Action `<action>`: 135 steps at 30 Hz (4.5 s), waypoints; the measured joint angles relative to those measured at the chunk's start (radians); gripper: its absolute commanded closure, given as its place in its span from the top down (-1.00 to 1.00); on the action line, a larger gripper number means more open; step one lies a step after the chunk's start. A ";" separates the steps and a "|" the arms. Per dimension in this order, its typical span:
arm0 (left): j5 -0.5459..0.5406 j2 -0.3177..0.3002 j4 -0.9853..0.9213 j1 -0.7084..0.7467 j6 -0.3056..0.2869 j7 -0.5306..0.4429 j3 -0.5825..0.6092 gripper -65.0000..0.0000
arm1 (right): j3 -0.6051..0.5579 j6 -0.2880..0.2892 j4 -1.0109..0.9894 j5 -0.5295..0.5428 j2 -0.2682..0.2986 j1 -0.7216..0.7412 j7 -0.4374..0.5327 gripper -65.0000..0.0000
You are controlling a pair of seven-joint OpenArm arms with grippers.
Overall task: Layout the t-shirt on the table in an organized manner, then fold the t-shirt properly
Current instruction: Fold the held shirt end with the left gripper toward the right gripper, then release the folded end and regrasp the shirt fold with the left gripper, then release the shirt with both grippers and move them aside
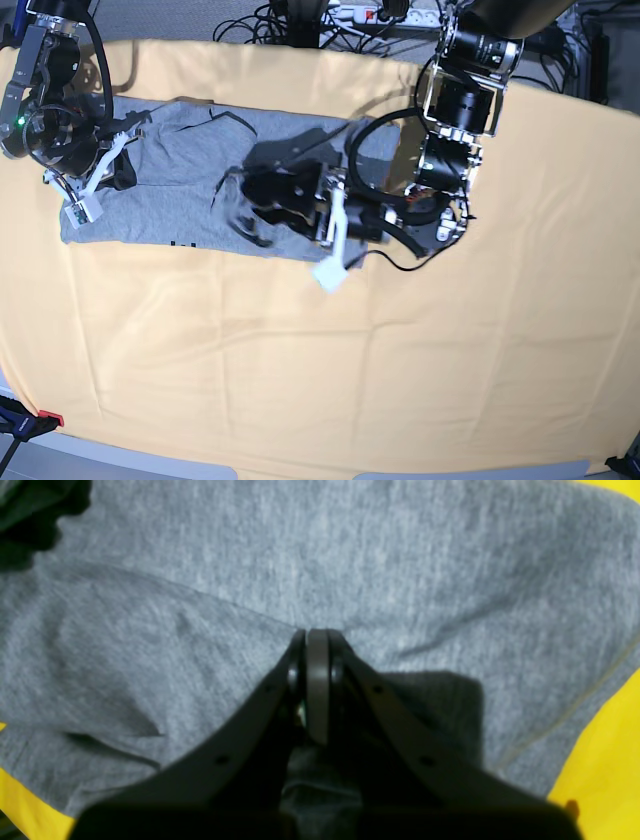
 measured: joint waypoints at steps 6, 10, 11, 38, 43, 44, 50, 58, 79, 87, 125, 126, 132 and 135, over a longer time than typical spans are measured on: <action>0.001 0.013 0.025 0.000 -0.016 0.003 0.145 0.43 | 0.000 0.000 0.000 0.000 0.000 0.000 0.000 -1.00; 0.000 0.040 0.073 -0.017 -0.042 0.006 0.163 0.43 | 0.000 0.000 0.000 0.000 0.000 0.000 0.000 -1.00; 0.001 0.042 0.085 -0.029 -0.046 0.008 0.149 0.43 | 0.000 0.000 0.000 0.000 0.000 0.000 0.000 -1.00; 0.251 -0.163 0.111 -0.095 -0.014 0.005 -0.176 -1.00 | 0.000 0.000 0.000 0.000 0.000 0.013 0.000 -1.00; 0.257 -0.191 0.111 -0.094 -0.014 0.005 -0.021 -1.00 | 0.000 0.000 0.000 0.000 0.000 0.014 0.009 -1.00; 0.267 -0.197 0.111 -0.094 -0.014 0.003 -0.003 -1.00 | 0.000 0.000 0.000 0.000 0.000 0.014 0.011 -1.00; 0.342 -0.205 0.111 -0.095 -0.014 0.004 0.068 -1.00 | 0.000 0.000 0.000 0.000 0.000 0.014 0.012 -1.00; 0.207 -0.205 0.111 -0.091 -0.019 0.005 0.099 -1.00 | 0.000 0.000 0.000 0.000 0.000 0.014 0.012 -1.00; -0.005 -0.190 0.111 0.032 -0.023 0.000 0.212 -1.00 | 0.000 0.000 0.000 0.000 0.000 0.014 0.019 -1.00; -0.006 -0.192 0.112 -0.047 -0.023 0.005 0.153 -1.00 | 0.000 0.015 0.016 -0.007 0.000 0.068 0.015 -1.00; 0.356 -0.286 0.118 -0.005 -0.079 -0.039 0.029 -1.00 | 0.438 -0.120 -0.119 0.304 -0.006 -0.083 -0.070 0.38; 0.352 -0.291 0.118 -0.005 -0.080 -0.038 0.029 -1.00 | 0.438 -0.111 -0.134 0.338 -0.006 -0.083 -0.082 0.38; 0.343 -0.300 0.118 -0.006 -0.080 -0.036 0.029 -1.00 | 0.438 -0.032 -0.259 0.481 -0.003 -0.080 -0.104 0.38; 0.341 -0.300 0.118 -0.005 -0.080 -0.037 0.029 -1.00 | 0.439 0.003 -0.333 0.554 0.000 -0.075 -0.095 0.38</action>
